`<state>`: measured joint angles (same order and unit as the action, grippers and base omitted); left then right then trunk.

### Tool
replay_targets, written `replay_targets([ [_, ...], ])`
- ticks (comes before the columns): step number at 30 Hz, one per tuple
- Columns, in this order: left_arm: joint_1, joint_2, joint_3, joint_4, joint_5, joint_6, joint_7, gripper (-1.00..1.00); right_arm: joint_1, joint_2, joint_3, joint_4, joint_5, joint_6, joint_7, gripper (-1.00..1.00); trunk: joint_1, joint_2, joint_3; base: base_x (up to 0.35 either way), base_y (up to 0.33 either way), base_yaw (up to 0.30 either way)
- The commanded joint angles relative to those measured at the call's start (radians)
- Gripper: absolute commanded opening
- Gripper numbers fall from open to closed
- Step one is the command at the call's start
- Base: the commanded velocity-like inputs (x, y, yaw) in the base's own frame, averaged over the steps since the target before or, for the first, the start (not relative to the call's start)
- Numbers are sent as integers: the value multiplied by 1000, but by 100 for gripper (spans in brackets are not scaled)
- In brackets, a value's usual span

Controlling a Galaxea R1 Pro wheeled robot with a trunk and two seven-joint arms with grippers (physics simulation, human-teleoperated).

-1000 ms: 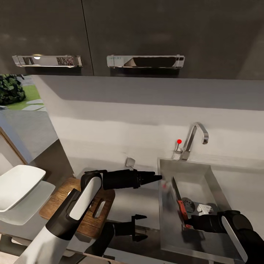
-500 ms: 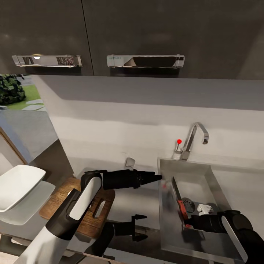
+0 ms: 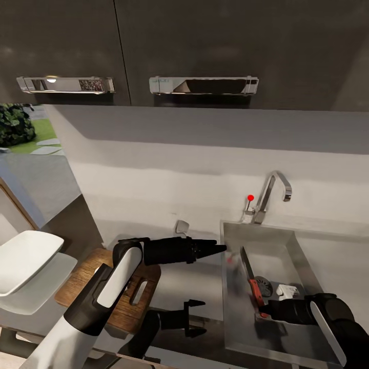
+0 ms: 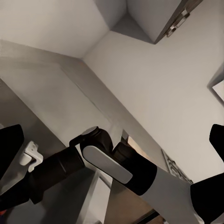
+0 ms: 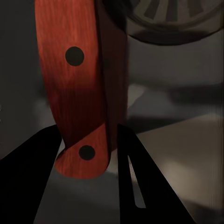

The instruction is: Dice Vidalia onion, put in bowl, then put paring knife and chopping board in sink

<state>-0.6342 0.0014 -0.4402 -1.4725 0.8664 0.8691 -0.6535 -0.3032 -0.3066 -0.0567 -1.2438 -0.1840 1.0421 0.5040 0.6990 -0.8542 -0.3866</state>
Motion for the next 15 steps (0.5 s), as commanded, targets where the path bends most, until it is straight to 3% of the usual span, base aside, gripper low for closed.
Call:
replay_targets([
  [1,-1,0,0,0,3,5,0,100,-1,0,-2,-1,24,5,0,-100,0,-1,-1,0,0,0],
  [15,-1,0,0,0,3,5,0,100,-1,-1,-2,-11,20,5,2,-100,0,-1,-1,0,0,0],
])
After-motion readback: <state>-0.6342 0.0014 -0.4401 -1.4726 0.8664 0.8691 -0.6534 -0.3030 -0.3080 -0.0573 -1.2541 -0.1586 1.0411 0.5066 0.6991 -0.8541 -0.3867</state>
